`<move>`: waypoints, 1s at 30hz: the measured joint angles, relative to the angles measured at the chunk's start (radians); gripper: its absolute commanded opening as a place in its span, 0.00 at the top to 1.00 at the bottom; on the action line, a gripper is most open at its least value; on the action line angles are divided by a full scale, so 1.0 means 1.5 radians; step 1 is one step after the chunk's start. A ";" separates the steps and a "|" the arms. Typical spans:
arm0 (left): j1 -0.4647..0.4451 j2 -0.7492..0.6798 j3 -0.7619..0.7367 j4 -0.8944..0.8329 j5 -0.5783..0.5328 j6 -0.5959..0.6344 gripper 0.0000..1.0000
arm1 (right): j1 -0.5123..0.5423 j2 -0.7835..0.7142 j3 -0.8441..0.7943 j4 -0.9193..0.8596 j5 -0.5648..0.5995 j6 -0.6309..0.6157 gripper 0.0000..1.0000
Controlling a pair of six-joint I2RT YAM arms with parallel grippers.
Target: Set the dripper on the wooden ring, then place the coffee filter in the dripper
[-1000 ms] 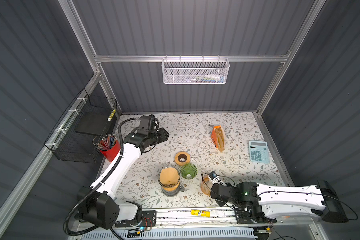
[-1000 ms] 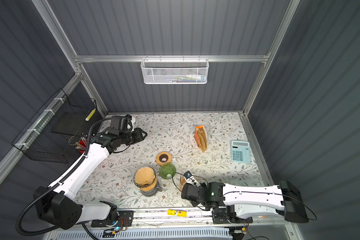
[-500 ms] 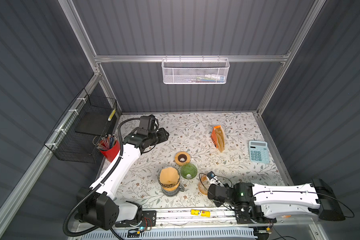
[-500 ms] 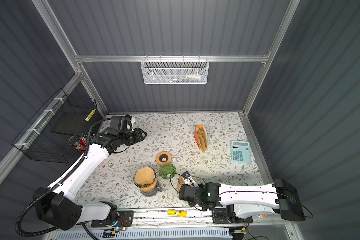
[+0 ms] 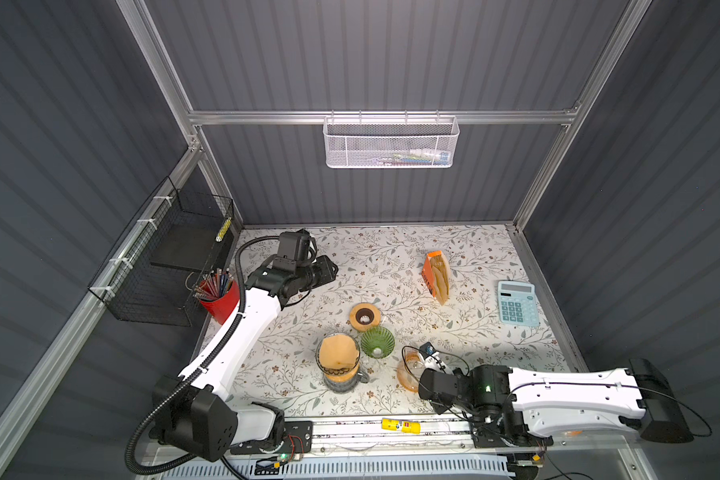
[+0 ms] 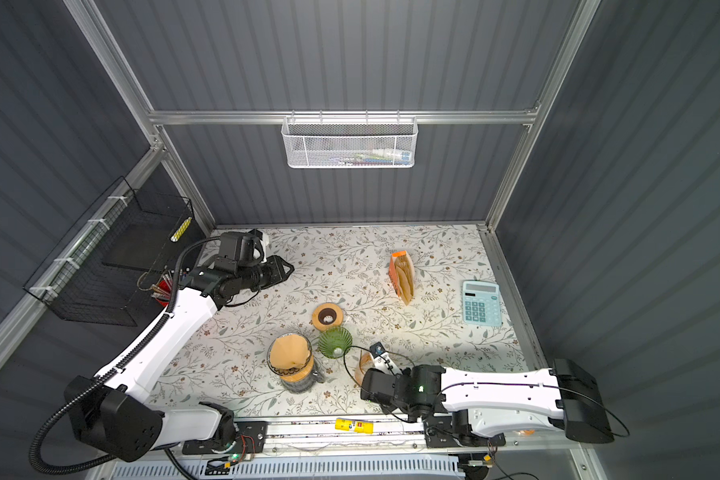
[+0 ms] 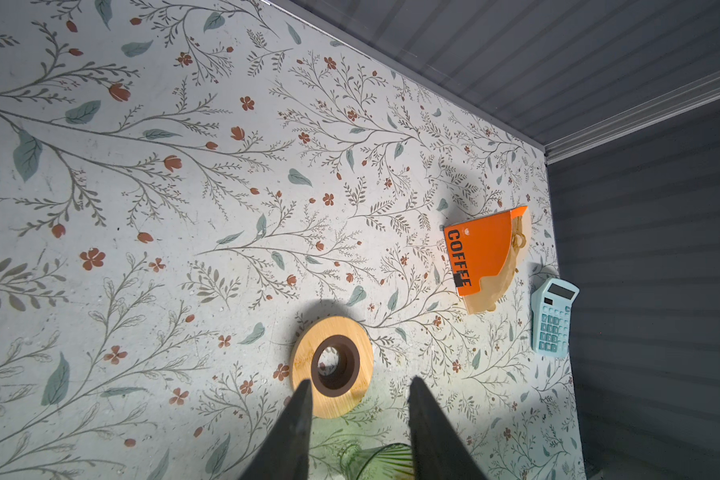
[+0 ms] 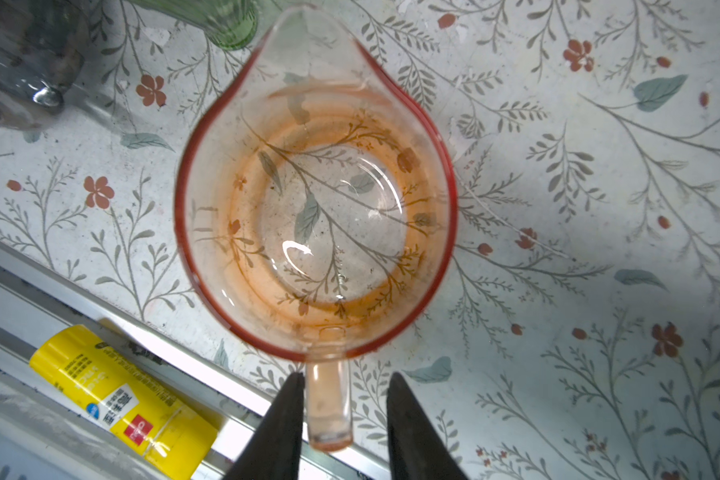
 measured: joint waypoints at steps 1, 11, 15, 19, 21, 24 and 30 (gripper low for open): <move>0.000 0.000 0.000 0.000 0.000 0.000 0.60 | 0.000 0.004 0.000 -0.004 0.001 0.006 0.59; 0.000 0.000 -0.006 0.014 0.001 -0.006 0.60 | -0.002 0.070 0.011 -0.035 0.002 0.038 0.55; 0.000 0.000 -0.006 0.014 0.001 -0.006 0.60 | -0.017 0.058 0.011 -0.045 0.002 0.039 0.53; 0.000 0.000 -0.006 0.014 0.000 -0.008 0.60 | -0.042 0.025 0.011 -0.048 -0.004 0.037 0.53; 0.000 0.000 -0.006 0.014 0.001 -0.008 0.60 | -0.065 0.008 0.011 -0.048 -0.015 0.034 0.53; 0.000 0.000 -0.006 0.015 0.001 -0.008 0.60 | -0.106 -0.002 0.007 -0.044 -0.033 0.026 0.53; 0.000 0.000 -0.006 0.015 0.001 -0.008 0.60 | -0.157 -0.003 -0.002 -0.043 -0.056 0.006 0.53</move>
